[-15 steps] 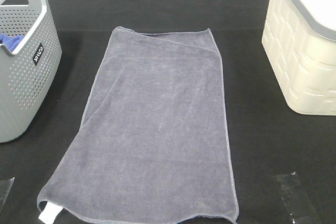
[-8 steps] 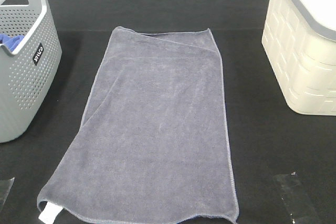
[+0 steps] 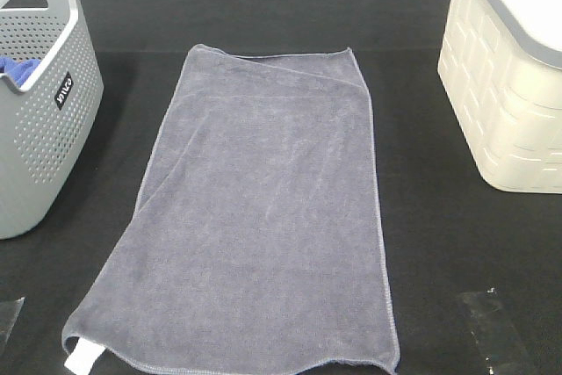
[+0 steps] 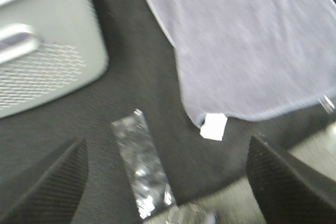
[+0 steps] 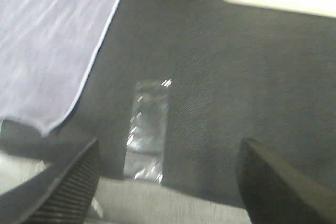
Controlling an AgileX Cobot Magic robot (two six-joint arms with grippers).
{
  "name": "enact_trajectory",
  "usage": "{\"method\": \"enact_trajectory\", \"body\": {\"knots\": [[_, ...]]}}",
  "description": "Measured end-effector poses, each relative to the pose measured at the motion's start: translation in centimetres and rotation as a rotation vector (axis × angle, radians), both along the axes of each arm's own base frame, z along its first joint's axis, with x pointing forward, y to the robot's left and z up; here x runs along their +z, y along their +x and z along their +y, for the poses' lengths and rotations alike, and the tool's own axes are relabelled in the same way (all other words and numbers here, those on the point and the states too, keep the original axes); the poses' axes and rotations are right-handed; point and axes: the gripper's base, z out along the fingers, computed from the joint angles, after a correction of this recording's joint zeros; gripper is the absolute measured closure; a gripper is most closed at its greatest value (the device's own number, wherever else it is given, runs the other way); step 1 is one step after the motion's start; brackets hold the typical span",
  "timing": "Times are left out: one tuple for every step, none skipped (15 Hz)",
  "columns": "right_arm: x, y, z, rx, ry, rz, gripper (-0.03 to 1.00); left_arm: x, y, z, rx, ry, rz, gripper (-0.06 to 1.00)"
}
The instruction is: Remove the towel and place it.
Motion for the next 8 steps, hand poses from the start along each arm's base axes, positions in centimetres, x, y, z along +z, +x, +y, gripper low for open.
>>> {"method": "enact_trajectory", "body": {"knots": [[0.1,-0.6,-0.3,-0.043,0.007,-0.040,0.27,0.1,-0.5,0.1,0.029,0.000,-0.035,0.16],[0.1,-0.6,-0.3,-0.043,0.007,-0.040,0.27,0.1,-0.5,0.1,0.029,0.000,-0.035,0.16],[0.3,-1.6,-0.5,-0.103,0.016,-0.106,0.27,0.1,-1.1,0.2,0.056,0.001,-0.077,0.16],[0.4,-2.1,-0.6,-0.141,0.018,-0.142,0.27,0.1,-1.4,0.2,0.058,0.000,-0.090,0.16],[0.4,-2.6,-0.7,-0.169,0.020,-0.174,0.27,0.1,-1.9,0.2,0.059,0.000,-0.124,0.16],[0.4,-3.0,-0.7,-0.192,0.020,-0.201,0.27,0.1,-2.1,0.2,0.059,-0.002,-0.139,0.16],[0.4,-3.2,-0.7,-0.206,0.021,-0.217,0.27,0.1,-2.3,0.2,0.059,-0.002,-0.149,0.16],[0.4,-3.3,-0.7,-0.210,0.021,-0.226,0.28,0.1,-2.5,0.2,0.059,-0.002,-0.160,0.16]]}}
